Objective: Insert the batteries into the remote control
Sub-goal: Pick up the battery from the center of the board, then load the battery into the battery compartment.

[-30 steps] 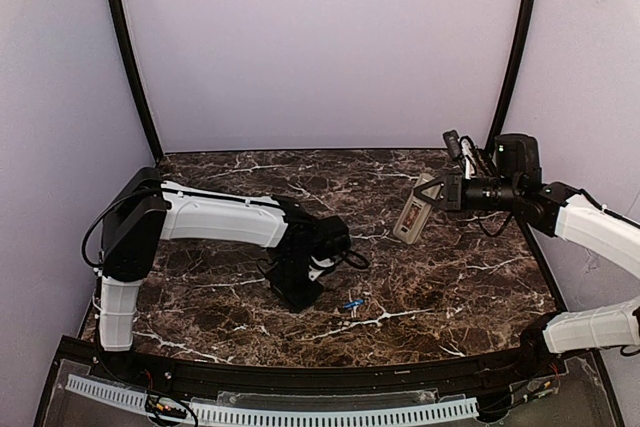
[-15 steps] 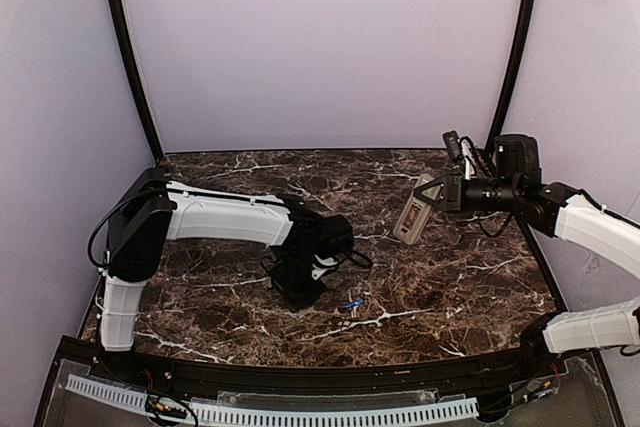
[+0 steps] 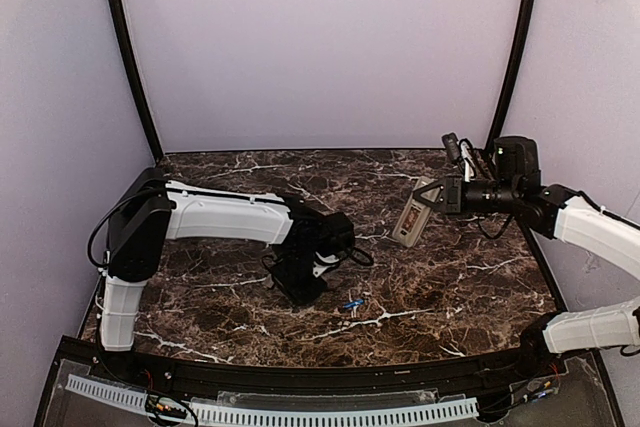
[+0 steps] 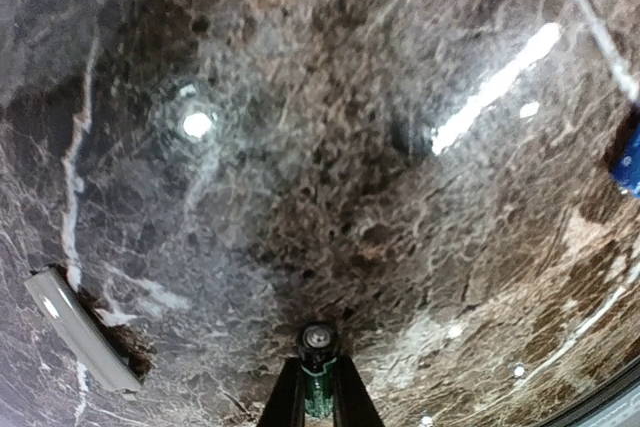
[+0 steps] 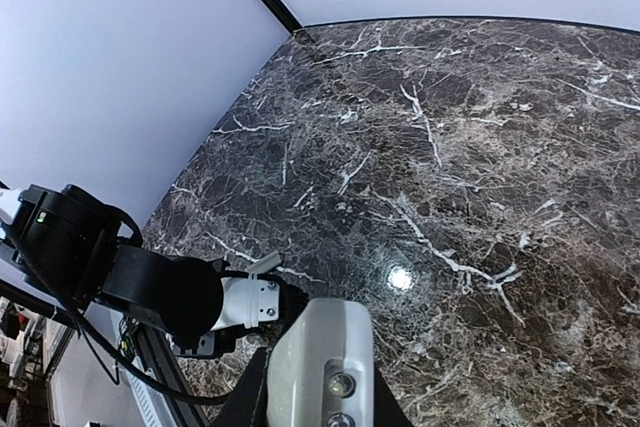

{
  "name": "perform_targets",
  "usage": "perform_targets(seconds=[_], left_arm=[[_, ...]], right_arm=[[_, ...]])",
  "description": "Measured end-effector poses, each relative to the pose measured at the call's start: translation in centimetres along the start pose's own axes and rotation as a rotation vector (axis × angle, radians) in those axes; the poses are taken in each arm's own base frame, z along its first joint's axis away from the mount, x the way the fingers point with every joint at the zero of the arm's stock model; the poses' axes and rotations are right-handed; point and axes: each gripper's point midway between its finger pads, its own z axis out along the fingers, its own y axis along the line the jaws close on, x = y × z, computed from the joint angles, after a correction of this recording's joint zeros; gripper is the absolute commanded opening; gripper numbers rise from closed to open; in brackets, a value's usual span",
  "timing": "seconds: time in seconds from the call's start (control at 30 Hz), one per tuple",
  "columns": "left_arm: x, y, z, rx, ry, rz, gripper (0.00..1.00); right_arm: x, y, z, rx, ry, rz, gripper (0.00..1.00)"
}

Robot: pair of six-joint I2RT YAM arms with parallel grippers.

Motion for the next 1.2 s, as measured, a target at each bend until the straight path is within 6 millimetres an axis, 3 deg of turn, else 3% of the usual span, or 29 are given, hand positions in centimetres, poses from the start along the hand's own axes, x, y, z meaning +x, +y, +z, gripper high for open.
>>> perform_targets(seconds=[0.1,0.2,0.43,0.53,0.63,0.8,1.2], left_arm=[[-1.3,-0.2,-1.7,0.02,-0.088,0.007,0.0],[-2.9,-0.5,-6.5,0.075,-0.282,0.022,0.0],[-4.4,-1.7,-24.5,0.324,-0.965,0.056,0.0],[-5.2,-2.3,-28.4,0.389,-1.122,0.072,0.0],[-6.2,-3.2,-28.6,0.42,-1.164,0.087,0.0],[-7.6,-4.5,-27.2,0.442,-1.162,0.108,0.0],[-9.2,-6.2,-25.5,0.414,-1.146,0.161,0.0]], right_arm=[[0.1,0.5,0.1,-0.042,-0.005,0.004,0.0],[0.2,1.1,0.3,-0.096,-0.022,0.012,0.0],[-0.3,2.6,0.9,-0.238,-0.068,0.064,0.0],[-0.5,3.1,1.4,-0.272,-0.073,0.084,0.0],[-0.4,4.4,1.8,-0.308,-0.073,0.079,0.0],[-0.3,6.1,2.3,-0.34,-0.079,0.073,0.0],[0.2,5.8,4.0,-0.279,-0.068,0.147,0.0]])
